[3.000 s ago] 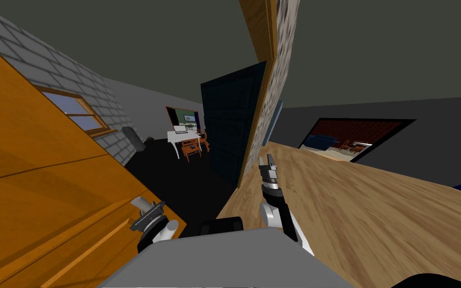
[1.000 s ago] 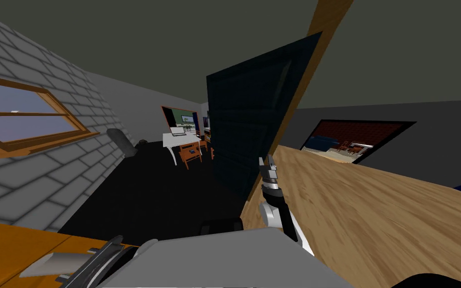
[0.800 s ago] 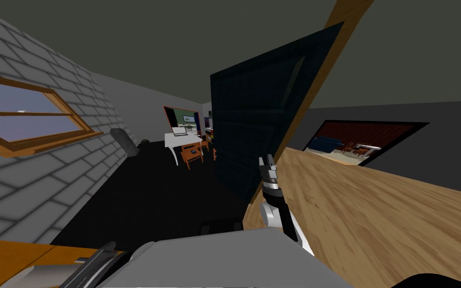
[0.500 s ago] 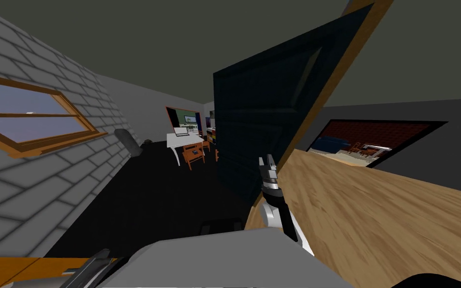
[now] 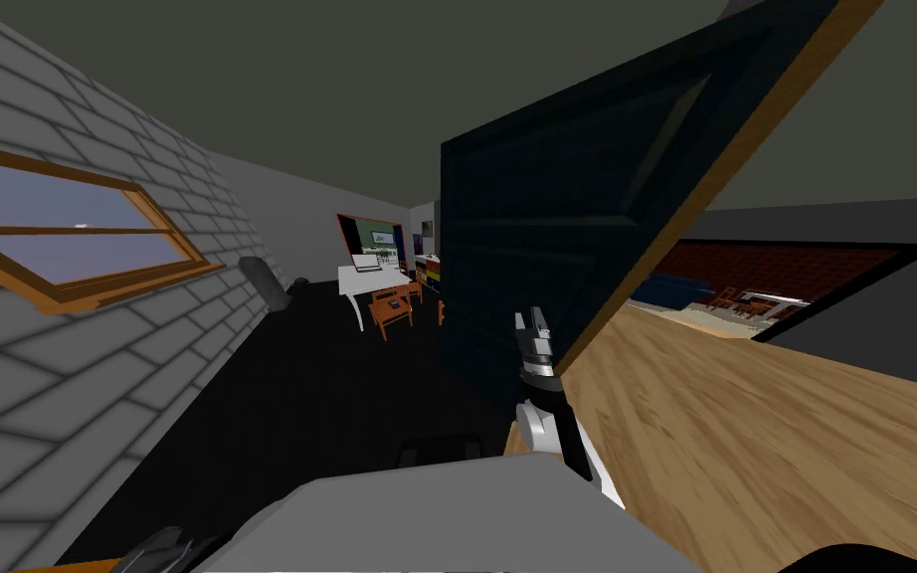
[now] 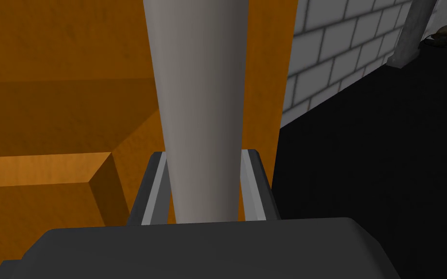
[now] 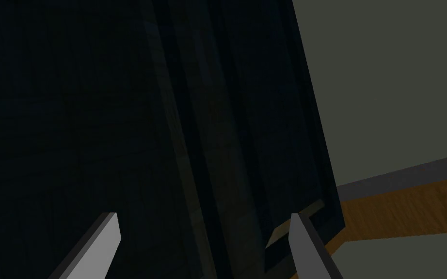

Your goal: Push the door open

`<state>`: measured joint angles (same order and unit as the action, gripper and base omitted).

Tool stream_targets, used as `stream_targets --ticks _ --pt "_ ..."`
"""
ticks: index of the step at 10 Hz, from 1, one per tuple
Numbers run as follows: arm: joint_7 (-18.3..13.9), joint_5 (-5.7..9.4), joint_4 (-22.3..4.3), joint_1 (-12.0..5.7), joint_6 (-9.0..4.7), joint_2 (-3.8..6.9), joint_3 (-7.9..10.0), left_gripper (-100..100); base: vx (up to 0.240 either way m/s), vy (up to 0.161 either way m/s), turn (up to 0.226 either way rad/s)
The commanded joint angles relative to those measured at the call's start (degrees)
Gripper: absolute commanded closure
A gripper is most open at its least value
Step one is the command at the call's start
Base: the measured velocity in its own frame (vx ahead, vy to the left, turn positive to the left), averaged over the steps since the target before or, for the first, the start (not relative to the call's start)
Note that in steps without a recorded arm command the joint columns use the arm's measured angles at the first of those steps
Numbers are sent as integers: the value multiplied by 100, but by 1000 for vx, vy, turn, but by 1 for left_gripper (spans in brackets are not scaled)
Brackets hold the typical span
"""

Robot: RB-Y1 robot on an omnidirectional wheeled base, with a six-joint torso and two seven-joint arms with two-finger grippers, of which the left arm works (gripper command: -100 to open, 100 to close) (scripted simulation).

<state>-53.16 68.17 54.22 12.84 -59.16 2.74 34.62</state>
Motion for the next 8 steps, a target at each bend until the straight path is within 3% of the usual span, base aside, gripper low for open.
stream_targets --ticks 1,4,5,8 --pt "17 90 32 56 -45 32 105 100 157 210 69" --pt "47 262 15 109 -100 -19 269 100 95 207 44" --pt "26 230 -61 56 -101 -3 232 100 30 88 13" --pt "41 415 -90 122 -181 73 403 100 56 162 35"
